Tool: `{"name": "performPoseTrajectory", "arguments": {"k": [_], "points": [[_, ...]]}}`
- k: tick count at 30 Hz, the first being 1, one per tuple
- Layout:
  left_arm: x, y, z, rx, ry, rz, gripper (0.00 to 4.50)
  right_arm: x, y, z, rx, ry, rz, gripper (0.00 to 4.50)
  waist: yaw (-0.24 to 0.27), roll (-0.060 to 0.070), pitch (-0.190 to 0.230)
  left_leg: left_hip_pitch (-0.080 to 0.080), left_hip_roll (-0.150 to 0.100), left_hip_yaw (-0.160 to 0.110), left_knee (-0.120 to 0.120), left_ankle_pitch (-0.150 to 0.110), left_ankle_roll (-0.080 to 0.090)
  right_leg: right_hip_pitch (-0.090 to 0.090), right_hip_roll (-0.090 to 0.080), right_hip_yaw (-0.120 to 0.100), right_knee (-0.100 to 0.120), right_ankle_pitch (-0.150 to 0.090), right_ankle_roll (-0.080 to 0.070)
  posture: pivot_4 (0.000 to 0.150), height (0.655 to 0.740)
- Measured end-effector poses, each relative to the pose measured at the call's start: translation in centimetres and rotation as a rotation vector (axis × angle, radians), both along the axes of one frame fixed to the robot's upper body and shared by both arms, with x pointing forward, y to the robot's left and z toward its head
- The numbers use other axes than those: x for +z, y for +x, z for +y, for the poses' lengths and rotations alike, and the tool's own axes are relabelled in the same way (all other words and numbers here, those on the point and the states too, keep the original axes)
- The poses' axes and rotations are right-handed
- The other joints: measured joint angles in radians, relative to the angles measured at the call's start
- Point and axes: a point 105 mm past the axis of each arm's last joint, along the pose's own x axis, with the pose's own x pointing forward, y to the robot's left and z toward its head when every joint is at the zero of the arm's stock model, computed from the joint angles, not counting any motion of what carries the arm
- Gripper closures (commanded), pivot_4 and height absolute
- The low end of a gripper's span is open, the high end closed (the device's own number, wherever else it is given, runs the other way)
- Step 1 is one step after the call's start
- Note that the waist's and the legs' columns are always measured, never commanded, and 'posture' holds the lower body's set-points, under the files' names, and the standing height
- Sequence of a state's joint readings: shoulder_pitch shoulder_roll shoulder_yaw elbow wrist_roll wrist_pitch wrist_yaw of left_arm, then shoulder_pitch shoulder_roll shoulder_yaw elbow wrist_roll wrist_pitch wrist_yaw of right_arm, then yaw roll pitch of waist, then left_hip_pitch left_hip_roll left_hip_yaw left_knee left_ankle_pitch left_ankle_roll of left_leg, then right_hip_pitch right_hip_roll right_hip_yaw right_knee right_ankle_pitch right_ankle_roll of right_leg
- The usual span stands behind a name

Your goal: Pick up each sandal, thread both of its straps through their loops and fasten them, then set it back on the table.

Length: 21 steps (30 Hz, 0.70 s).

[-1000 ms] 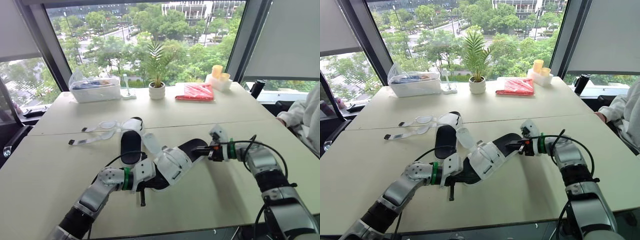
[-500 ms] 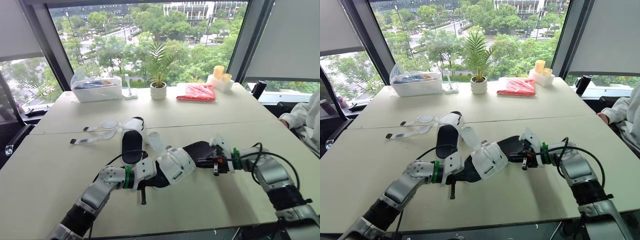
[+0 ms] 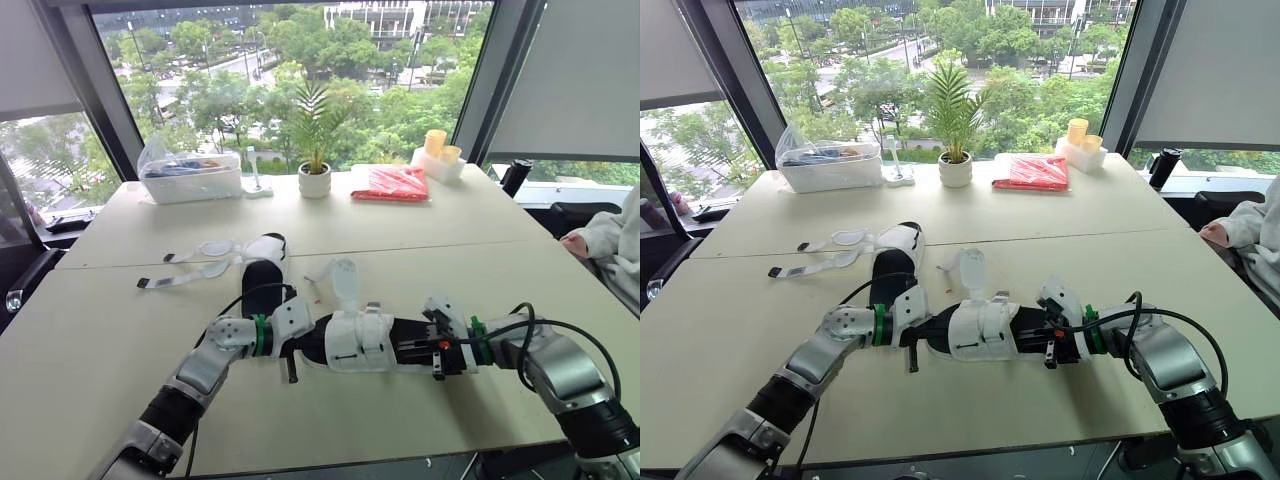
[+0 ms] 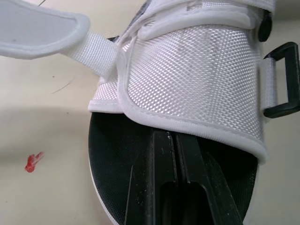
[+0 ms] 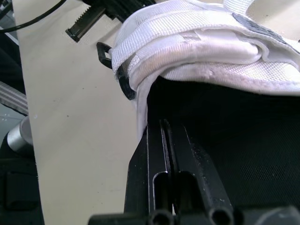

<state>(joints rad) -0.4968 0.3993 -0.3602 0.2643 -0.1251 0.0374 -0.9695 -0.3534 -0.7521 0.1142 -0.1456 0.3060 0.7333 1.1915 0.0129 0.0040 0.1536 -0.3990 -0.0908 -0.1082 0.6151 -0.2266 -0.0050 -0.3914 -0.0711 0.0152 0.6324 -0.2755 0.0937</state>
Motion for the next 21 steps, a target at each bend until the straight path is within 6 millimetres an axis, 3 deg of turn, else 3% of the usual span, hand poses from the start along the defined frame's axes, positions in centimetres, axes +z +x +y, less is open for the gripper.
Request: {"name": "performPoseTrajectory", "arguments": {"k": [4, 6, 8, 11, 14, 18, 21], "points": [[-0.2, -0.2, -0.3, -0.014, 0.003, 0.002, 4.5, 0.4, 1.8, -2.3, -0.051, -0.086, -0.052, 4.48, 0.0, 0.0, 0.0, 0.0, 0.0, 0.0, 0.001, 0.0, 0.0, 0.001, 0.0, 0.0, -0.001, 0.0, 0.0, 0.15, 0.74], [-0.2, -0.2, -0.3, -0.016, 0.004, 0.001, 4.5, 2.0, 4.0, -4.9, -0.131, -0.144, -0.107, 4.48, 0.0, 0.0, 0.0, 0.0, 0.0, 0.001, 0.001, 0.0, 0.0, 0.0, 0.0, 0.0, -0.001, -0.001, -0.002, 0.15, 0.74], [-0.2, -0.2, -0.2, -0.018, 0.006, -0.001, 4.5, 4.1, 5.8, -6.2, -0.184, -0.143, -0.167, 4.48, 0.0, 0.0, 0.0, 0.0, 0.0, 0.001, 0.0, 0.0, 0.0, 0.0, 0.0, 0.0, -0.001, 0.0, -0.001, 0.15, 0.74], [-0.2, -0.2, 0.0, -0.025, 0.012, -0.008, 4.5, 6.7, 8.2, -6.3, -0.219, -0.094, -0.225, 3.61, -0.002, 0.0, 0.0, 0.0, 0.0, 0.001, 0.0, 0.0, 0.0, 0.0, 0.0, 0.0, -0.001, 0.0, 0.0, 0.15, 0.74], [-0.2, -0.3, -0.2, -0.032, 0.012, -0.01, 4.5, 8.2, 9.9, -4.3, -0.209, 0.014, -0.207, 2.16, -0.001, 0.0, 0.0, 0.0, 0.0, 0.0, 0.0, 0.0, 0.0, 0.0, 0.0, 0.0, -0.001, 0.0, 0.0, 0.15, 0.74], [-0.1, -0.3, -0.3, -0.039, 0.017, -0.014, 4.5, 7.6, 10.9, -0.8, -0.176, 0.159, -0.042, 0.01, 0.0, 0.0, 0.0, -0.001, -0.001, 0.0, 0.0, 0.0, 0.0, 0.0, 0.0, 0.0, -0.001, 0.001, 0.0, 0.15, 0.74], [-0.1, -0.3, -0.4, -0.042, 0.018, -0.015, 4.5, 6.7, 11.2, 0.7, -0.167, 0.22, 0.079, 0.01, 0.001, 0.0, 0.0, -0.001, -0.001, -0.001, 0.0, 0.0, 0.0, -0.001, 0.0, 0.0, -0.001, 0.001, 0.0, 0.15, 0.74]]}}
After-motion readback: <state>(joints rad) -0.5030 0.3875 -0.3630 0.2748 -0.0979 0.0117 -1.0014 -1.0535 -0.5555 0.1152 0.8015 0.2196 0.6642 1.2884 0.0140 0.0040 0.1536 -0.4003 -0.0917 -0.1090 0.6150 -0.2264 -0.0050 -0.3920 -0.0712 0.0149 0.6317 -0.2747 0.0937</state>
